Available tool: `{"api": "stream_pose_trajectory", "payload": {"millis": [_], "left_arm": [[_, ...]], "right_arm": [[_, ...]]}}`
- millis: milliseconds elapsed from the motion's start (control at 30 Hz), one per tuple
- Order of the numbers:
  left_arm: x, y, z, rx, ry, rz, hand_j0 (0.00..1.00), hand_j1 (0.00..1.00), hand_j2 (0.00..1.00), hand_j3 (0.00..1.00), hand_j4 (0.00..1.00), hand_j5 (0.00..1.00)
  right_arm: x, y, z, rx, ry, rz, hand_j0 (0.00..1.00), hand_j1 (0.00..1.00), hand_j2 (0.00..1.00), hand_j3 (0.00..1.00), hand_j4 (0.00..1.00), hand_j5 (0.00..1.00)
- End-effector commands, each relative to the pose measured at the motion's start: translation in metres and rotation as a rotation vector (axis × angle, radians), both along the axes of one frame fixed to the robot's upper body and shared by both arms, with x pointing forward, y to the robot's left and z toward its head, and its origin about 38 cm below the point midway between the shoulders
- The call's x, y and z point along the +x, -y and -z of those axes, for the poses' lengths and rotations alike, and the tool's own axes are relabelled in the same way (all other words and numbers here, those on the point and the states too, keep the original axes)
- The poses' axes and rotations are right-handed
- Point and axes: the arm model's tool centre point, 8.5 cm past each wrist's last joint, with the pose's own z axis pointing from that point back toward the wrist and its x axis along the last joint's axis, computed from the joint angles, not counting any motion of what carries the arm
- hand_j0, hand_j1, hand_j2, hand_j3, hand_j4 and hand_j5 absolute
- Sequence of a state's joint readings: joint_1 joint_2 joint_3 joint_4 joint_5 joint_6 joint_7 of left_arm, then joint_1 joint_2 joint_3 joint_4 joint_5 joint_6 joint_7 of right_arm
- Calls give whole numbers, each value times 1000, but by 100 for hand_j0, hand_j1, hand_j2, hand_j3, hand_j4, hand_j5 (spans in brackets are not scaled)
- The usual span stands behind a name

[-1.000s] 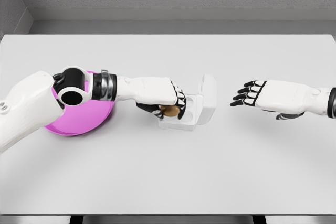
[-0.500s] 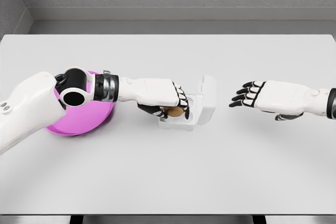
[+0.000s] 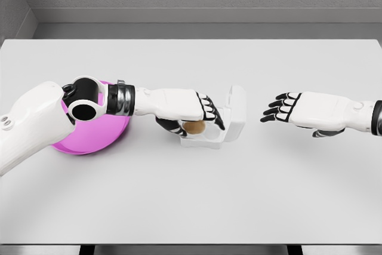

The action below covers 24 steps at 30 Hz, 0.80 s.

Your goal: Pack egg into the box and close the box lid

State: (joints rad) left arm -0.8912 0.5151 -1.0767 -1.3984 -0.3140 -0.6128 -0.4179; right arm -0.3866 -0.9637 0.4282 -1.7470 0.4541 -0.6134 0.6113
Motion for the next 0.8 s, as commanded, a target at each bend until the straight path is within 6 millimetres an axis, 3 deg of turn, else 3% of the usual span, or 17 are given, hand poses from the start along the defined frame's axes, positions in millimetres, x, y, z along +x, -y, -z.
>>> {"api": "stream_pose_trajectory", "payload": {"millis": [0, 267, 533, 600, 667, 767], "left_arm": [[0, 0, -1, -6, -3, -2, 99, 99, 99, 99, 99, 99], [0, 0, -4, -11, -2, -1, 100, 100, 100, 100, 100, 100], [6, -16, -9, -8, 2, -33, 100, 100, 100, 100, 100, 100], [10, -35, -10, 5, -1, -72, 100, 100, 100, 100, 100, 100], [19, -88, -16, 37, -5, -175, 100, 100, 100, 100, 100, 100], [40, -142, -34, 14, 2, -330, 100, 100, 100, 100, 100, 100]], "right_arm": [[0, 0, 0, 4, -1, 2, 100, 100, 100, 100, 100, 100], [-1, -2, -2, 5, 2, -4, 100, 100, 100, 100, 100, 100], [-1, -3, -2, 6, 4, -6, 100, 100, 100, 100, 100, 100], [-1, -3, -2, 6, 4, -6, 100, 100, 100, 100, 100, 100], [-1, -3, -3, 8, 6, -7, 100, 100, 100, 100, 100, 100], [0, -4, -4, 9, 10, -9, 100, 100, 100, 100, 100, 100]]}}
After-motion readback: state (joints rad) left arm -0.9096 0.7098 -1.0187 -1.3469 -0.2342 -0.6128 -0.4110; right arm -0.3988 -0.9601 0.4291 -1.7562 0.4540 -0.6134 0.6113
